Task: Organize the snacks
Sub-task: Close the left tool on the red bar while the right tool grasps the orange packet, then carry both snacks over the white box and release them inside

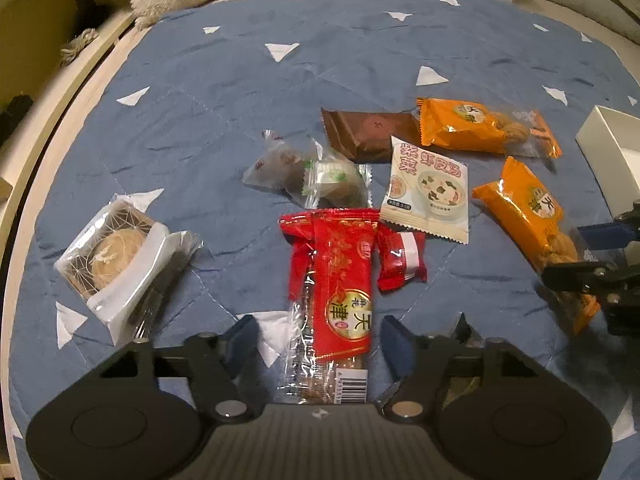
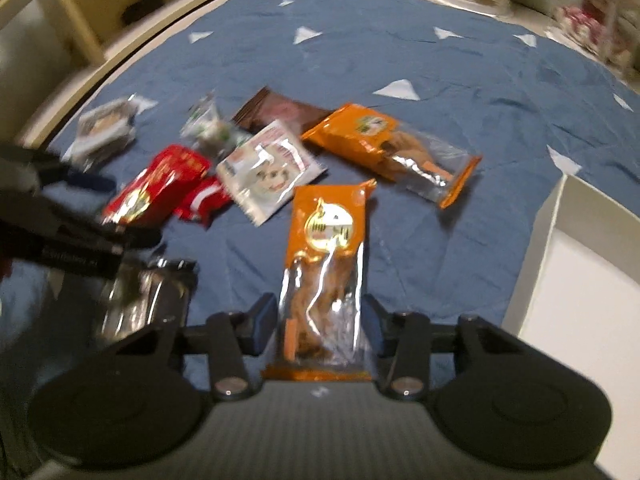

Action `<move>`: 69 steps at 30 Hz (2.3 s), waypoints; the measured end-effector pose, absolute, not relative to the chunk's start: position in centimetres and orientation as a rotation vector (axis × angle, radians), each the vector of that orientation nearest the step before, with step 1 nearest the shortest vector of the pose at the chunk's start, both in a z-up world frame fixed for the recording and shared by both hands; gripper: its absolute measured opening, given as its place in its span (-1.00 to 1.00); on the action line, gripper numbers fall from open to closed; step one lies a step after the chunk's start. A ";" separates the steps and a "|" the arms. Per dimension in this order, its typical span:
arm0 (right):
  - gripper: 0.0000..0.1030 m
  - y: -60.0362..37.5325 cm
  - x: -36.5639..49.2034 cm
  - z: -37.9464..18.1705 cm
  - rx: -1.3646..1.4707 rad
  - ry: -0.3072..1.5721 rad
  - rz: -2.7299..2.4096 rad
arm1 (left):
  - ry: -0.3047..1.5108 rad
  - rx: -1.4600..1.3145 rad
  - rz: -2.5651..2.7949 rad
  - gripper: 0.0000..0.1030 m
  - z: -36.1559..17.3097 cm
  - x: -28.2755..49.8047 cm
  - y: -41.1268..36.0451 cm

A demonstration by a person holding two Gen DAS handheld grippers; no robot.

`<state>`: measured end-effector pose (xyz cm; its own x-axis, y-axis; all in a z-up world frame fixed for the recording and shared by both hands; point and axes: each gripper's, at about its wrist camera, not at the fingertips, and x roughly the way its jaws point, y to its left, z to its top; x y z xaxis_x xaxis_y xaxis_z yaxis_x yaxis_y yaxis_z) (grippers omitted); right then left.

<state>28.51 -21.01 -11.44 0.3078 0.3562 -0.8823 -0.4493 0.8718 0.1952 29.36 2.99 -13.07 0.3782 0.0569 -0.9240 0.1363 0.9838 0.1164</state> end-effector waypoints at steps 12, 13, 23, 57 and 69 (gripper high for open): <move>-0.11 -19.5 30.0 -12.2 -0.134 1.118 0.482 | 1.185 0.168 -0.042 -0.18 -12.4 29.7 3.5; -0.15 -19.5 29.9 -12.0 -0.137 1.107 0.474 | 1.176 0.159 -0.032 -0.19 -12.0 29.6 3.6; -0.23 -21.5 28.1 -7.2 -0.054 1.015 0.432 | 1.050 0.044 -0.018 -0.20 -7.2 27.4 3.2; -0.19 -37.8 17.9 -1.3 0.126 0.906 0.070 | 0.944 -0.206 -0.352 -0.19 -2.4 22.8 -13.6; -0.17 -41.0 17.0 -4.6 0.141 1.028 0.016 | 1.086 -0.302 -0.413 -0.18 -7.5 22.9 -18.3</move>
<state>17.03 -41.04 -4.62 0.5175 0.0794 -0.8520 0.0532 0.9908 0.1247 22.86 -18.29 -7.50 0.4020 -0.4661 -0.7882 0.1758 0.8840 -0.4331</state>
